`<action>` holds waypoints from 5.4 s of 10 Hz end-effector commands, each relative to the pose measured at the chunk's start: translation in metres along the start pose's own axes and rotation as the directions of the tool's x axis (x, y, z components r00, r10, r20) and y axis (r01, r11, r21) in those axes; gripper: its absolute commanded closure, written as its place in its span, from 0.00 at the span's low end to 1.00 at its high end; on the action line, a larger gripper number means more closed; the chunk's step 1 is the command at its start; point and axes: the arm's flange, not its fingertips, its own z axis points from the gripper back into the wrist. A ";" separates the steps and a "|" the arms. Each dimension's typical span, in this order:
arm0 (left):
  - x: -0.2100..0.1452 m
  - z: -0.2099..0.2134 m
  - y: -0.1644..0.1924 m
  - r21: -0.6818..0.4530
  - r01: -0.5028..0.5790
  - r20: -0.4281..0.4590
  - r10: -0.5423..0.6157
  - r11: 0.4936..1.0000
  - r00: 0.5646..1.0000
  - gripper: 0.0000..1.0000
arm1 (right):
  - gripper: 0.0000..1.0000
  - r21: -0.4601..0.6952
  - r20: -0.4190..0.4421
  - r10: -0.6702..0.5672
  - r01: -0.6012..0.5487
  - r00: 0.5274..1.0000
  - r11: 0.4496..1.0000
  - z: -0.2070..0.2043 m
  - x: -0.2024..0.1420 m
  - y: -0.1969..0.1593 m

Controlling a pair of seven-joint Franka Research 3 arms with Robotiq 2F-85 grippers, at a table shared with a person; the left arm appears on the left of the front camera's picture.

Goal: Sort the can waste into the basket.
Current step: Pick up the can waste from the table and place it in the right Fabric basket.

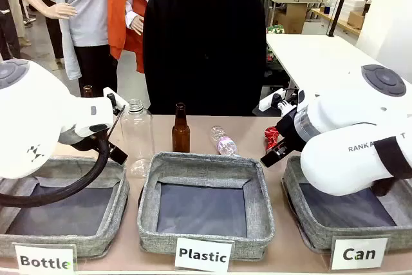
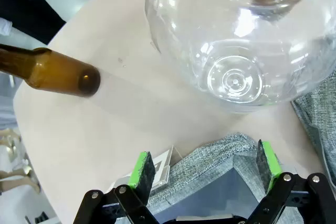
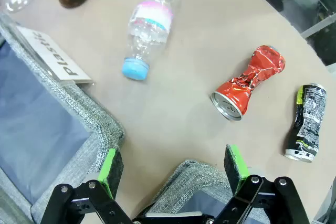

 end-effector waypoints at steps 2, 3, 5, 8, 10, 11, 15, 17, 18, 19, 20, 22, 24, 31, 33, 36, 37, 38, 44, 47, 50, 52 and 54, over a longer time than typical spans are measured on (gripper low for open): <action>0.000 0.000 0.000 0.000 0.000 0.000 0.000 1.000 1.000 0.00 | 0.00 0.000 0.000 0.000 0.000 1.000 1.000 0.000 0.000 0.000; 0.000 0.000 0.000 0.000 0.000 0.000 0.000 1.000 1.000 0.00 | 0.00 0.000 0.000 0.000 0.000 1.000 1.000 0.000 0.000 0.000; 0.000 0.000 0.000 0.000 0.000 0.000 0.000 1.000 1.000 0.00 | 0.00 0.000 0.000 0.000 0.000 1.000 1.000 0.000 0.000 0.000; 0.000 0.000 0.000 0.000 0.000 0.000 0.000 1.000 1.000 0.00 | 0.00 0.000 0.000 0.000 0.000 1.000 1.000 0.000 0.000 0.000; 0.000 0.000 0.000 0.000 0.000 0.000 0.000 1.000 1.000 0.00 | 0.00 0.000 0.000 0.000 0.000 1.000 1.000 0.000 0.000 0.000; 0.000 0.000 0.000 0.000 0.000 0.000 0.000 1.000 1.000 0.00 | 0.00 0.000 0.000 0.000 0.000 1.000 1.000 0.000 0.000 0.000; 0.000 0.000 0.000 0.000 0.000 0.000 0.000 1.000 1.000 0.00 | 0.00 0.000 0.000 0.000 0.000 1.000 1.000 0.000 0.000 0.000; 0.000 0.000 0.000 0.000 0.000 0.000 0.000 1.000 1.000 0.00 | 0.00 0.000 0.000 0.000 0.000 1.000 1.000 0.000 0.000 0.000; 0.000 0.000 0.000 0.000 0.000 0.000 0.000 1.000 1.000 0.00 | 0.00 0.000 0.000 0.000 0.000 1.000 1.000 0.000 0.000 0.000; 0.000 0.000 0.000 0.000 0.000 0.000 0.000 1.000 1.000 0.00 | 0.00 0.000 0.000 0.001 -0.001 1.000 1.000 0.000 0.000 0.000; 0.000 0.000 0.000 0.000 -0.001 0.000 0.001 1.000 1.000 0.00 | 0.00 0.019 0.007 -0.004 0.003 1.000 1.000 0.009 0.000 0.001; -0.007 0.042 -0.008 -0.098 0.031 -0.003 -0.031 0.995 1.000 0.00 | 0.00 0.071 0.053 -0.058 0.054 0.997 0.996 0.050 -0.003 -0.002; -0.013 0.113 -0.028 -0.158 0.004 -0.106 -0.021 0.987 0.994 0.00 | 0.00 0.218 0.037 -0.257 0.243 0.966 0.945 0.110 -0.015 -0.015; -0.143 0.263 0.096 -0.620 -0.192 0.267 0.435 0.761 0.860 0.00 | 0.00 0.598 0.097 -0.783 0.593 0.614 0.539 0.238 -0.187 -0.145; -0.182 0.241 0.140 -0.667 -0.368 0.195 0.628 0.648 0.753 0.00 | 0.00 0.626 0.177 -0.848 0.608 0.499 0.488 0.259 -0.240 -0.155; -0.210 0.190 0.169 -0.793 -0.428 0.135 0.810 0.433 0.570 0.00 | 0.00 0.657 0.111 -0.921 0.668 0.373 0.350 0.234 -0.294 -0.175; -0.215 0.178 0.170 -0.804 -0.464 0.105 0.856 0.372 0.506 0.00 | 0.00 0.665 0.099 -0.938 0.679 0.331 0.310 0.226 -0.307 -0.178; -0.211 0.167 0.164 -0.789 -0.527 0.074 0.900 0.316 0.429 0.00 | 0.00 0.665 0.105 -0.947 0.687 0.305 0.295 0.221 -0.314 -0.176; -0.208 0.183 0.236 -0.792 -0.547 0.027 0.911 0.271 0.413 0.00 | 0.00 0.644 0.085 -0.945 0.706 0.316 0.295 0.262 -0.315 -0.231; -0.208 0.183 0.236 -0.792 -0.547 0.027 0.911 0.271 0.413 0.00 | 0.00 0.513 0.056 -0.942 0.799 0.332 0.312 0.261 -0.282 -0.221; -0.208 0.183 0.236 -0.792 -0.547 0.027 0.911 0.271 0.413 0.00 | 0.00 0.048 -0.001 -0.920 0.919 0.391 0.390 0.249 -0.166 -0.221; -0.208 0.183 0.236 -0.792 -0.547 0.027 0.911 0.271 0.413 0.00 | 0.00 -0.188 -0.101 -0.862 0.841 0.497 0.507 0.215 -0.085 -0.220; -0.208 0.183 0.236 -0.792 -0.547 0.027 0.911 0.271 0.413 0.00 | 0.00 -0.257 -0.166 -0.814 0.772 0.557 0.581 0.168 -0.030 -0.215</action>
